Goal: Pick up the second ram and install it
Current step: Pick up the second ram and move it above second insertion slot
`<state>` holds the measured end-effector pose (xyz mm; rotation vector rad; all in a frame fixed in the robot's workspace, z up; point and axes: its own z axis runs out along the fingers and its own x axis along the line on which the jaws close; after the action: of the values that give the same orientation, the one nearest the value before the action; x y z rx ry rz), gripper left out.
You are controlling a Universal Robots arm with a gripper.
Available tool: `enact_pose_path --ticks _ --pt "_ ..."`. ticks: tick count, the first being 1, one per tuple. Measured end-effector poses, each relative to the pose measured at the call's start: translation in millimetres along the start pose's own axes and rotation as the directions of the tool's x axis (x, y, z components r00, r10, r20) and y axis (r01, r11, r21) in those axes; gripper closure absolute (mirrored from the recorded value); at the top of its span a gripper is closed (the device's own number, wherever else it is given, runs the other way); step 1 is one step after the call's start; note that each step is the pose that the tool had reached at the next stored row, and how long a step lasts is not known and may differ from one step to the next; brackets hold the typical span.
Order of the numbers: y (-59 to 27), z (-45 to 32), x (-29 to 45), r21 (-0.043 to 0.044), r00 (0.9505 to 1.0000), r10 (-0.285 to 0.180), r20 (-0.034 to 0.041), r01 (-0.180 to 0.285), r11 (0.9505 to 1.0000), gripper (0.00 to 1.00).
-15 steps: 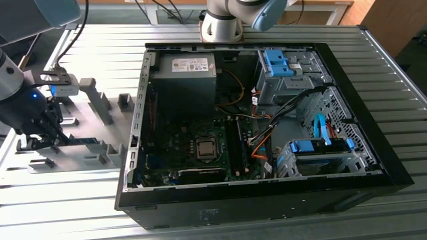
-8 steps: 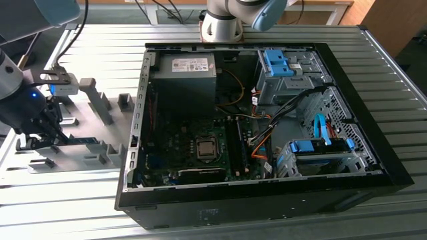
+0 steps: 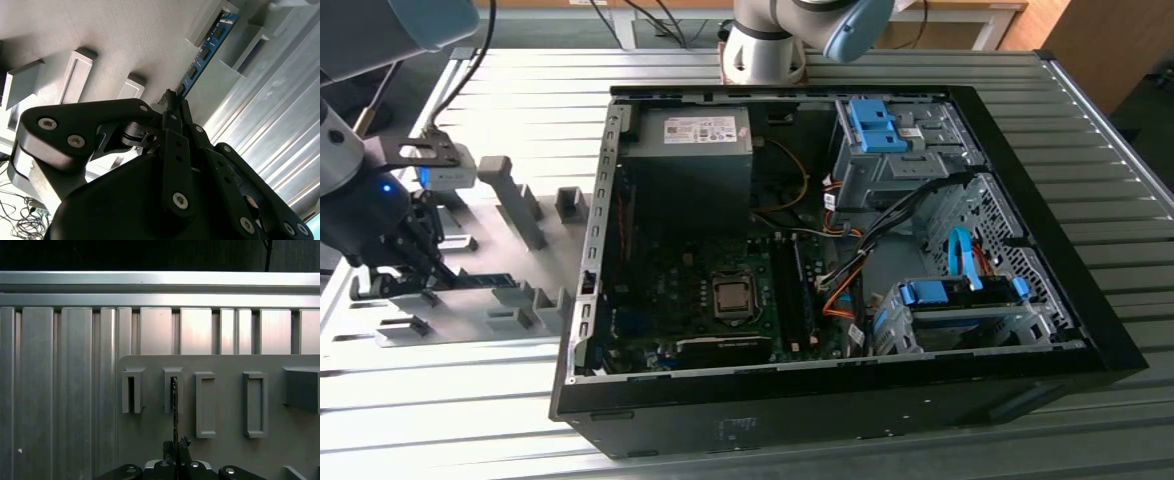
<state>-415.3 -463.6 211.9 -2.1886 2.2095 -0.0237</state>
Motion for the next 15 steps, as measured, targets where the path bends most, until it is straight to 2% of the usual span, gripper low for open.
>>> enact_pose_path --ticks 15 --pt "-0.1 -3.8 -0.1 0.0000 1.0000 0.000 0.0000 0.000 1.0000 0.86"
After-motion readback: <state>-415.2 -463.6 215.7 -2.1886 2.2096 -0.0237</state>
